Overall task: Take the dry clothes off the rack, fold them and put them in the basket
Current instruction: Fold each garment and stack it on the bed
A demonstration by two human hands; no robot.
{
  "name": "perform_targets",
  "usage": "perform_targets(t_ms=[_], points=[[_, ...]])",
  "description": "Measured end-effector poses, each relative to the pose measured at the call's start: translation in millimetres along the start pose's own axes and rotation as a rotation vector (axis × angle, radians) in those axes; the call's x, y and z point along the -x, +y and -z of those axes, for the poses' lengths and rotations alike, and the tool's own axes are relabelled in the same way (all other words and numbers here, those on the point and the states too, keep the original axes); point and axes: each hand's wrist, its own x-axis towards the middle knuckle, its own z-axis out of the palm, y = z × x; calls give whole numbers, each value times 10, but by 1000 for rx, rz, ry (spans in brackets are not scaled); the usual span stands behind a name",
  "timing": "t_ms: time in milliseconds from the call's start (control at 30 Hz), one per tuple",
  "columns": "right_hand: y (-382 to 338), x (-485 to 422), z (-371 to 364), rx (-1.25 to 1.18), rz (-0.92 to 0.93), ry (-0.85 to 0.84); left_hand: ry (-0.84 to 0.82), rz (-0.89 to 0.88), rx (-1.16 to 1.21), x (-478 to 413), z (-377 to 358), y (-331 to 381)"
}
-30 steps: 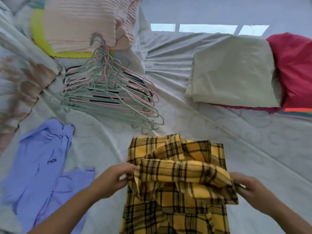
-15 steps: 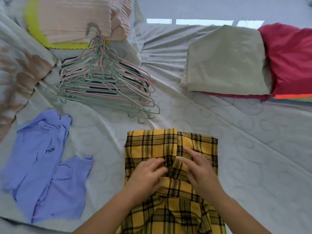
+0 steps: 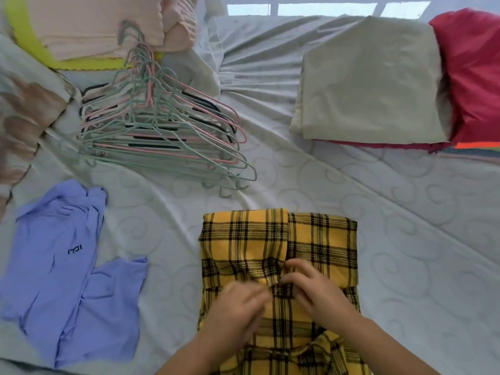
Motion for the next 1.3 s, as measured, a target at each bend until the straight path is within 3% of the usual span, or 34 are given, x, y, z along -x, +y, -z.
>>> perform_targets(t_ms=[67,133,167,233,267,333,367,433,467,533,667,767,933,1067,1167,1233,1300], points=[[34,-14,-24,-68,-66,111,29,150,-130,-230,66,-200],[96,-23,-53,-140,-127,61,-126,221,-322,-352,60,-304],[116,-18,-43,-173,-169,34,-176,234,-306,-380,45,-338],[183,-30,59,-175,-246,226,-65,315,-39,-394,137,-340],[248,-38,126,-140,-314,388,90,368,90,-385,203,-350],[368,-83,306,-162,-594,583,461,564,219,-373,340,-479],[408,-108,393,-312,-757,568,509,739,351,-362,374,-591],[438,-185,513,-768,-925,468,326,1039,848,-399,425,-725],[435,-223,568,-941,-926,425,239,1076,1018,-440,447,-744],[421,-265,673,-1004,-864,436,231,1036,1120,-574,583,-681],[457,-418,1010,-987,-723,633,417,796,1175,-952,953,-640],[505,-630,1201,-959,-638,663,441,727,1070,-1196,1102,-709],[707,-482,860,-876,-770,495,290,955,878,-727,654,-838],[568,263,276,-825,-848,426,350,1087,946,213,142,-659],[328,820,-126,-843,-895,358,201,1193,913,814,-175,-479],[221,1106,-377,-858,-948,272,207,1245,958,1031,-284,-336],[175,1310,-565,-871,-999,203,313,1338,1114,1102,-309,-210]])
